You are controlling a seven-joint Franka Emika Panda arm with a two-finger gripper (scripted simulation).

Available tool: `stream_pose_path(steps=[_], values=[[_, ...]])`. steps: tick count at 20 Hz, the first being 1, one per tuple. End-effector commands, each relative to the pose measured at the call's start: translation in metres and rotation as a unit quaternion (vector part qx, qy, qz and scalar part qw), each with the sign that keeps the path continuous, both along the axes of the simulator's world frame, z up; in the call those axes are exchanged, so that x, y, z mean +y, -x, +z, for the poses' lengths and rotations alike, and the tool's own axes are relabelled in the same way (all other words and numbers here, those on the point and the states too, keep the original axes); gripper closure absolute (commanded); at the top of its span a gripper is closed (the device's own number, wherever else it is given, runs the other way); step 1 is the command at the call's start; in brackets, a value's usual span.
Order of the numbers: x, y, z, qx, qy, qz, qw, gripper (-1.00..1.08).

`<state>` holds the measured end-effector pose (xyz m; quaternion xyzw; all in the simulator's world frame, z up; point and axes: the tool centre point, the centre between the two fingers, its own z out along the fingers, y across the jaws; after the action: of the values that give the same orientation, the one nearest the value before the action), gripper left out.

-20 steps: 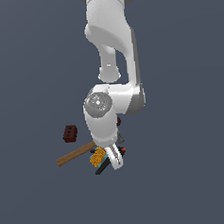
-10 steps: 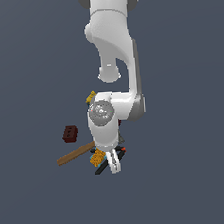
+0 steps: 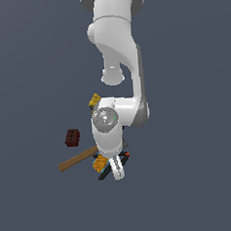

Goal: Pick up a designated object from a clutter of objects.

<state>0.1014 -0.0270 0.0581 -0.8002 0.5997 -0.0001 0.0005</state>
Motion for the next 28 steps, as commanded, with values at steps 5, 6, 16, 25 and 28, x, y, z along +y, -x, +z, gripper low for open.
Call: stream_pose_path(steps=[5,6,16,25,28], values=[[0.000,0.001,-0.032,0.000,0.000,-0.002,1.0000,-0.92],[0.000,0.001,-0.035,0.000,0.000,-0.002,1.0000,-0.92],[0.000,0.000,-0.039,0.000,0.000,-0.002,1.0000,1.08],[0.001,-0.001,-0.028,-0.002,-0.001,-0.002,1.0000,1.08],[0.000,0.002,-0.020,-0.002,-0.001,-0.002,1.0000,1.08]])
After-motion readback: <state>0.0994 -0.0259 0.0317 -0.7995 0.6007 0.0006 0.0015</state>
